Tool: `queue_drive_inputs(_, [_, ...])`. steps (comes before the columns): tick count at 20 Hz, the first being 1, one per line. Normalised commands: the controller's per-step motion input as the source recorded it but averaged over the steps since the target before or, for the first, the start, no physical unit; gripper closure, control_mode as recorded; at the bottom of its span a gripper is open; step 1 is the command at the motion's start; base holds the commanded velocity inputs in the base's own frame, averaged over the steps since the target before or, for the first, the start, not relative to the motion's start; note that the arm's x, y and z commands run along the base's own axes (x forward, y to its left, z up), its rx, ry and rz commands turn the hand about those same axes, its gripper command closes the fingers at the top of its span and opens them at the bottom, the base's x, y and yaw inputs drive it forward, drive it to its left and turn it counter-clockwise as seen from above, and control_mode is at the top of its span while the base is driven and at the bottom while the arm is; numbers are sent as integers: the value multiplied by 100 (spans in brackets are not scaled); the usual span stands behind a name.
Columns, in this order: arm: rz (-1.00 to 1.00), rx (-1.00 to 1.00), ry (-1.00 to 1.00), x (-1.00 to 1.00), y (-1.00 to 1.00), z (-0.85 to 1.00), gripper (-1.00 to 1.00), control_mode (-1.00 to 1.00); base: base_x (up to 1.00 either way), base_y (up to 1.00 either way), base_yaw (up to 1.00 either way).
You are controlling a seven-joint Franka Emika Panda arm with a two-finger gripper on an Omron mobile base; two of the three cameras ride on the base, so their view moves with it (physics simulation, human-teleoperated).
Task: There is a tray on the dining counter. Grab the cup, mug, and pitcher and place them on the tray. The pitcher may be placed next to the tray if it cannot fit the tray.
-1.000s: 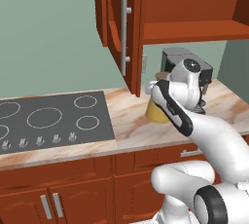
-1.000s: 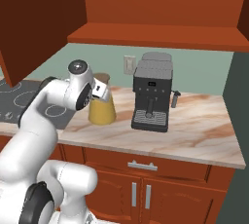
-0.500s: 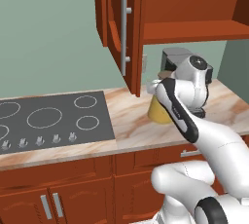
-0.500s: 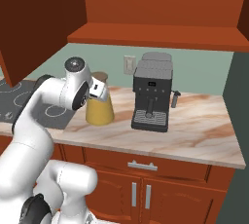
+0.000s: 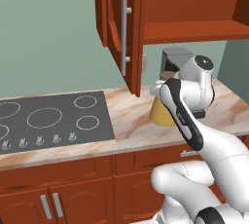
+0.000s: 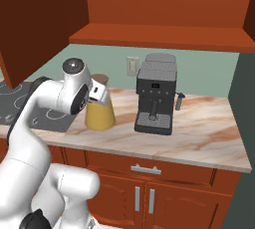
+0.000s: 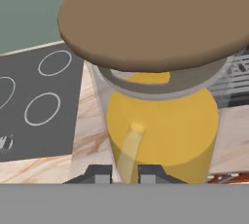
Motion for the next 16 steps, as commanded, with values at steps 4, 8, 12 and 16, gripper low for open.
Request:
queue_drive_inputs(4, [0, 0, 0, -18, 0, 4, 100, 100, -25, 0, 1])
queue_drive_inputs(8, [0, 0, 0, 0, 0, 0, 100, 100, -72, -3, 3])
queue_drive_inputs(12, [0, 0, 0, 0, 0, 0, 100, 100, -99, 0, 4])
queue_drive_inputs(16, [0, 0, 0, 0, 0, 0, 100, 100, -98, 0, 11])
